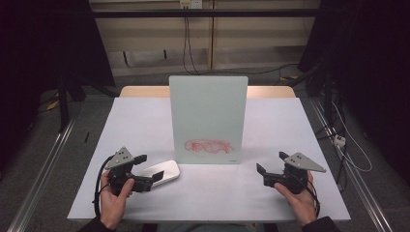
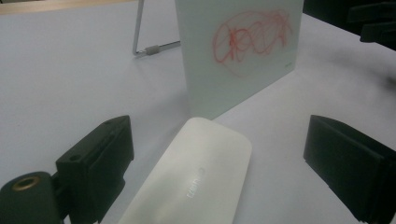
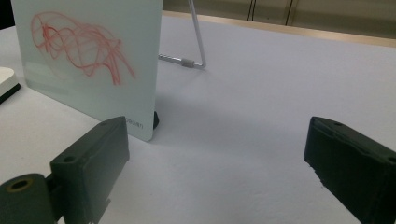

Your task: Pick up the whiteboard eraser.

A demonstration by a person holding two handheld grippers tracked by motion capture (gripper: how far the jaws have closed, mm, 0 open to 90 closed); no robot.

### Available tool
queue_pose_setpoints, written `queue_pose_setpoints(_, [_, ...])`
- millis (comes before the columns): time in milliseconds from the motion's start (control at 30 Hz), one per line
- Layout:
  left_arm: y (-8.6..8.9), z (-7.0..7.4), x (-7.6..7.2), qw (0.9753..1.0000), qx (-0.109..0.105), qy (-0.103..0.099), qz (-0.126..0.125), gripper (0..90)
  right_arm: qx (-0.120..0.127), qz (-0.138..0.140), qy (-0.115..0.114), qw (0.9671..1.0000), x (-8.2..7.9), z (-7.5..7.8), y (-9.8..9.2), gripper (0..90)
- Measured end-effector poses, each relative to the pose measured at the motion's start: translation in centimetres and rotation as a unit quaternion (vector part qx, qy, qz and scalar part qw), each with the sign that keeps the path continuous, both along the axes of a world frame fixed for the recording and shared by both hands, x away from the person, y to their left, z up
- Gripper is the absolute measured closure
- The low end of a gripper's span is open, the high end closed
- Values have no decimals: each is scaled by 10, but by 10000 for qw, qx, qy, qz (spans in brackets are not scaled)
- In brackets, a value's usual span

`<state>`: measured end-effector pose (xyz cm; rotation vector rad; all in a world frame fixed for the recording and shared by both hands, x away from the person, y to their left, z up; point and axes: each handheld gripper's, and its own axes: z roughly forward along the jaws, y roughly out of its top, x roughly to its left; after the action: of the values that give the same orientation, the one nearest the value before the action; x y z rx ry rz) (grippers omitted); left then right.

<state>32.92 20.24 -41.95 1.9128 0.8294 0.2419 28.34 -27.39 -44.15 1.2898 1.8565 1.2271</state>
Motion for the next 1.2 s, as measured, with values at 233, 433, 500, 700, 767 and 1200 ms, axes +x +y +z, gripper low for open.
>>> queue_pose_setpoints(233, [-1, 4, 5, 9998, 170, 29, -89, 81, 11, -20, 19, 10000, 0, 0, -1, 64])
queue_pose_setpoints(433, [-3, 9, 10, 9991, 199, 171, -324, 79, 16, -1, 16, 10000, 0, 0, 0, 64])
queue_pose_setpoints(500, [-4, 11, 11, 9986, 311, 60, -417, 76, 11, -21, 23, 10000, 0, 0, -1, 64])
queue_pose_setpoints(700, [-9, 20, 19, 9954, 611, 108, -730, 67, 19, 0, 19, 10000, 0, 0, 0, 64])
queue_pose_setpoints(767, [-11, 21, 25, 9939, 767, 193, -773, 71, 22, 4, 24, 10000, 0, 0, 0, 64])
queue_pose_setpoints(1200, [-23, 11, 43, 9884, 1098, 345, -993, 86, 55, 27, 70, 10000, 0, 0, 0, 67])
